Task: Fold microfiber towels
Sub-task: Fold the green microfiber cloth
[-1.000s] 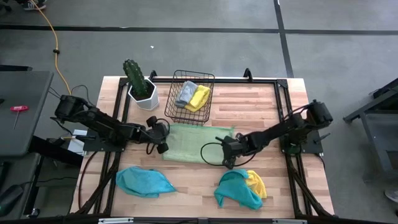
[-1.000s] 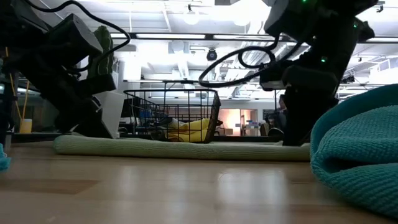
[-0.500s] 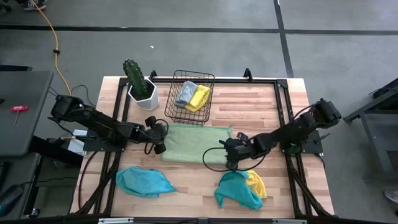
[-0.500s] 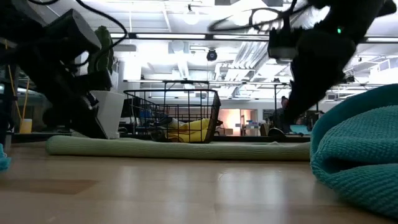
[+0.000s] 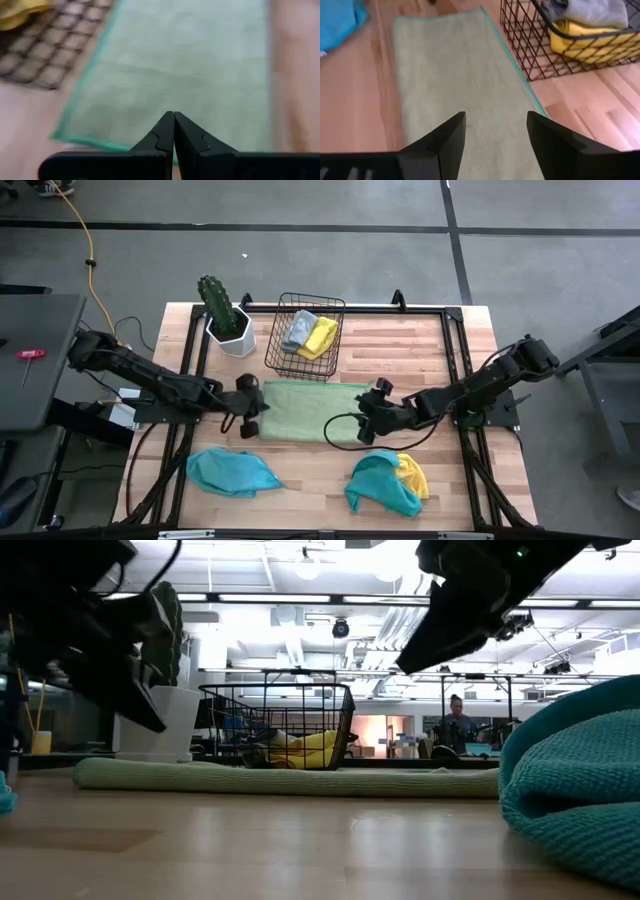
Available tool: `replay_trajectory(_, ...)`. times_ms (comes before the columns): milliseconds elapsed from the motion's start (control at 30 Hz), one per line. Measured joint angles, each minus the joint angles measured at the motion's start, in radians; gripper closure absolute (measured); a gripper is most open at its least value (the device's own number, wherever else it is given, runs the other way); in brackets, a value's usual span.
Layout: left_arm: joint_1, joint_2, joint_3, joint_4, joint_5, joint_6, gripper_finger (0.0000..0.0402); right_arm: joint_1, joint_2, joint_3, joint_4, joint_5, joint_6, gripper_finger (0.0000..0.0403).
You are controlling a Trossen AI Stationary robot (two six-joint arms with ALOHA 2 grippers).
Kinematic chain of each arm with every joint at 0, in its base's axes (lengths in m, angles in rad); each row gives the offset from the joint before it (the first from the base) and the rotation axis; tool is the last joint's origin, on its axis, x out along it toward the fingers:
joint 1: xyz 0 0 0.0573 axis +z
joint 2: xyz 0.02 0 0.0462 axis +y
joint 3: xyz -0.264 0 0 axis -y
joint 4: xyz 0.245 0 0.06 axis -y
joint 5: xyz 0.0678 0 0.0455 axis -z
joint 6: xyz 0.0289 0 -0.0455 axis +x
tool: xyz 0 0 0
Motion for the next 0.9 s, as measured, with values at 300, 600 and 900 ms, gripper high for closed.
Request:
replay_trajectory(300,-0.199,0.18,0.001,0.149,-0.03,-0.089,0.0401,0.001,0.0,0.0,0.03,0.0,-0.001,0.0199)
replay_trajectory(600,-0.289,0.322,0.004,0.202,-0.064,-0.19,0.0402,0.001,0.0,0.0,0.03,0.0,-0.001,0.0199)
replay_trajectory(900,-0.295,0.228,0.001,0.178,-0.057,-0.122,0.0402,0.0,0.0,0.0,0.03,0.0,-0.001,0.0199)
